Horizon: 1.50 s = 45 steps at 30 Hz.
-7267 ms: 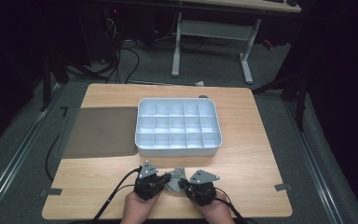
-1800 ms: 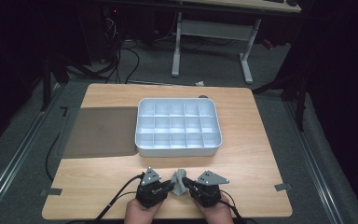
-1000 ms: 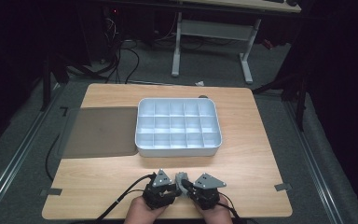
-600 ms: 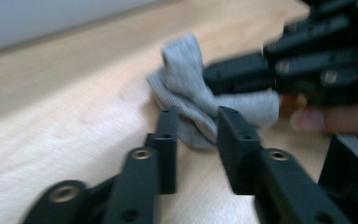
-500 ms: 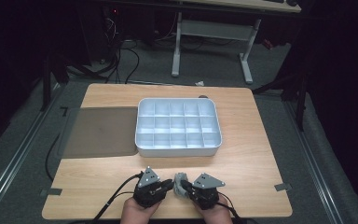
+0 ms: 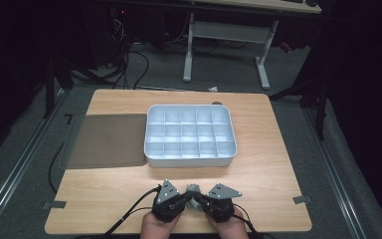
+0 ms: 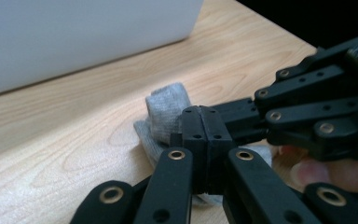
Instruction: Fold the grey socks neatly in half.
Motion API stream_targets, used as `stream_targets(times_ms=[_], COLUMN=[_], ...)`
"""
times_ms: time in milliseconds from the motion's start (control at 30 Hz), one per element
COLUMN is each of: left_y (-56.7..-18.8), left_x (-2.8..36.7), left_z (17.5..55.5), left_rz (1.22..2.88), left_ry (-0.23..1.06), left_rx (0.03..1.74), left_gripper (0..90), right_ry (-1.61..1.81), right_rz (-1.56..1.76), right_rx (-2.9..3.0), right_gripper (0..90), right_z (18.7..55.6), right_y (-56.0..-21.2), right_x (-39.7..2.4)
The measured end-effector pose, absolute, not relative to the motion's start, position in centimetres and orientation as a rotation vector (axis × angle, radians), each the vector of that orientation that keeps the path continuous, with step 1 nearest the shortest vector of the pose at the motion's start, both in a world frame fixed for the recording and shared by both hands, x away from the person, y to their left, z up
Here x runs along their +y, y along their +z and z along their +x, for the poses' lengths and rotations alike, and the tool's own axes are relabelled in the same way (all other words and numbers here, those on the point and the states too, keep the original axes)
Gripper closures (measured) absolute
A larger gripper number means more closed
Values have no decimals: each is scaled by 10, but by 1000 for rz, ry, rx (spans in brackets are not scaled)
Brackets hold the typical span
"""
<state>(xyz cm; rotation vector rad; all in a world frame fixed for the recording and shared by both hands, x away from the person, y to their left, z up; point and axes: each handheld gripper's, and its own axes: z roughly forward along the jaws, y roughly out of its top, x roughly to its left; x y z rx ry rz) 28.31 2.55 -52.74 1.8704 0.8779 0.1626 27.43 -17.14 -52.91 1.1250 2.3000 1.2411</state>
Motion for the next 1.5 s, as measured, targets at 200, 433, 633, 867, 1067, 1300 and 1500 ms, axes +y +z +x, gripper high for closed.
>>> stream_targets(times_ms=[200, 433, 633, 867, 1067, 1300, 1500], left_y=[-529, -529, -530, -530, -530, -530, -530], left_x=[25, 25, 25, 25, 26, 27, 29], left_z=[282, 282, 281, 280, 279, 279, 281], left_rz=[1893, 1893, 1906, 1925, 1928, 1930, 1922], left_ry=[173, 174, 194, 213, 218, 210, 202], left_rx=[879, 878, 877, 874, 877, 878, 881], left_gripper=[900, 900, 900, 900, 900, 900, 897], right_ry=[1275, 1336, 1359, 1327, 1345, 1347, 1341], right_rz=[1171, 1197, 1194, 1258, 1310, 1386, 1383], right_rx=[2284, 2226, 2268, 2268, 2277, 2322, 2345], right_gripper=[900, 845, 762, 627, 552, 438, 461], right_z=[275, 273, 264, 262, 267, 276, 279], right_y=[-529, -520, -515, -520, -523, -528, -530], right_x=[-176, -187, -186, -186, -188, -188, -186])
